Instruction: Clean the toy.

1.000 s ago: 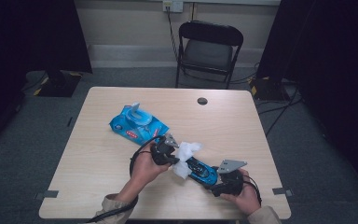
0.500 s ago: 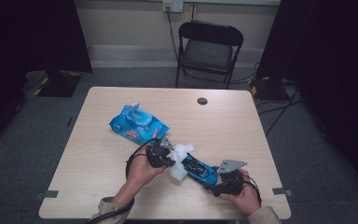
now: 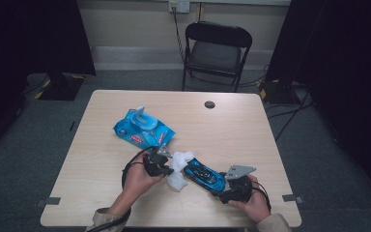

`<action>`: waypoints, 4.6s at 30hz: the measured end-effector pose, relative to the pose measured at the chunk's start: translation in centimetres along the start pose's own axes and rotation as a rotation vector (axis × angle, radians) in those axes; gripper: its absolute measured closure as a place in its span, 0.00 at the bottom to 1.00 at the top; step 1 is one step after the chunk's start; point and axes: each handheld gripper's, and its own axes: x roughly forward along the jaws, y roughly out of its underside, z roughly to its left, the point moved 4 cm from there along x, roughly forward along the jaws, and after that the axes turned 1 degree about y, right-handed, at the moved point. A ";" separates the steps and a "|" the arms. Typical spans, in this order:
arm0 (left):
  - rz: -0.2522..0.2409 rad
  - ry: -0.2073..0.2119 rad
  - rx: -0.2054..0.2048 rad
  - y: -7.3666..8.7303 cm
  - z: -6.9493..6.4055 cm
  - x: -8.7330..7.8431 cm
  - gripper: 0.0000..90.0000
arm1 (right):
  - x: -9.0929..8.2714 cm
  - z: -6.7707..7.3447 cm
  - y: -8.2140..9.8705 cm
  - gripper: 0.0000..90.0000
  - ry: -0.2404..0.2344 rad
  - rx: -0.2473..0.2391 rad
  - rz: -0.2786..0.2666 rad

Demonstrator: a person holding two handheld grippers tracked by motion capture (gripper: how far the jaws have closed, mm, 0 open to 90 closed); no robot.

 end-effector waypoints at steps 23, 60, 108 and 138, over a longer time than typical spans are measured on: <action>0.011 0.002 0.028 1.5 -1.2 -1.3 0.97 | -1.2 -0.1 -3.5 0.19 -0.020 0.049 -0.053; 0.014 0.038 0.075 -0.3 -4.9 2.6 0.96 | 1.3 0.0 -4.7 0.57 -0.008 0.036 -0.016; -0.070 0.161 0.103 -3.3 -11.4 6.3 0.98 | 1.3 -0.1 -4.4 0.57 -0.017 0.044 -0.033; -0.161 0.089 -0.010 -1.3 -7.0 0.0 0.98 | 1.3 -0.2 -4.3 0.57 -0.015 0.046 -0.051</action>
